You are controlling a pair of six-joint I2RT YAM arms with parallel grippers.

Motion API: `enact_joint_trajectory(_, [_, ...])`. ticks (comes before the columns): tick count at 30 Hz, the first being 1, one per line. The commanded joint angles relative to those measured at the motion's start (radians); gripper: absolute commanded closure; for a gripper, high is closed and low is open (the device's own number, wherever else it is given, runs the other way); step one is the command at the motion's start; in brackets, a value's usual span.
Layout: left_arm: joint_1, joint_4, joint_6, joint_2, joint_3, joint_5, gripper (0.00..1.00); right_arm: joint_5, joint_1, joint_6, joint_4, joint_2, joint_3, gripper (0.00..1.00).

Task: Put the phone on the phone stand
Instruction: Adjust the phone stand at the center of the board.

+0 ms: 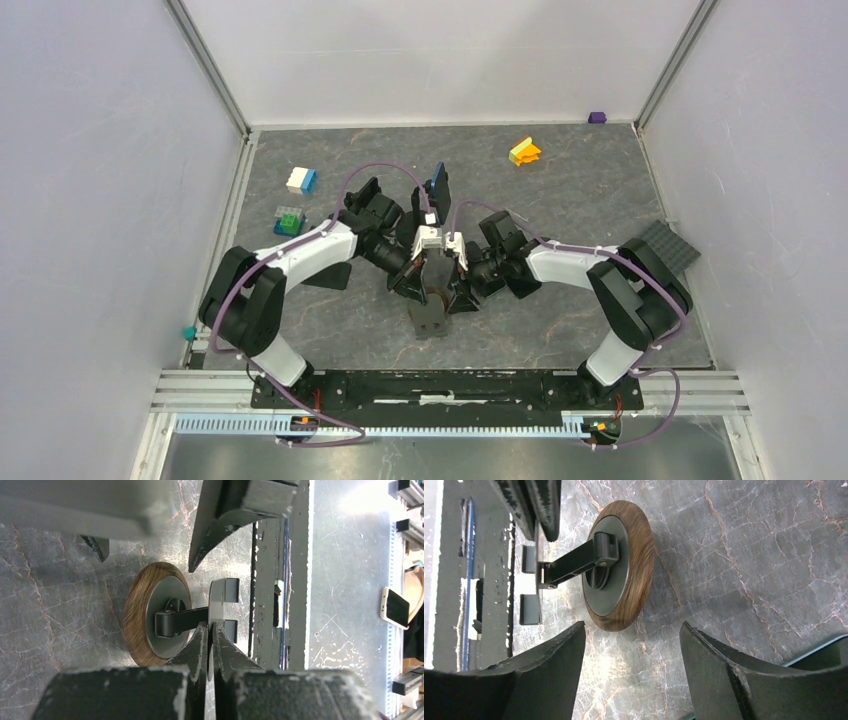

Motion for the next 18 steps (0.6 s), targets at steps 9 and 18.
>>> enact_joint_trajectory(9, [-0.032, 0.092, 0.080, -0.141, -0.101, -0.008, 0.98, -0.111, 0.002, 0.215, 0.177, 0.037, 0.005, 0.37])
enact_joint_trajectory(18, [-0.076, 0.106, 0.110, -0.141, -0.111, -0.026, 0.98, -0.165, 0.003, 0.304, 0.252, 0.093, 0.006, 0.45])
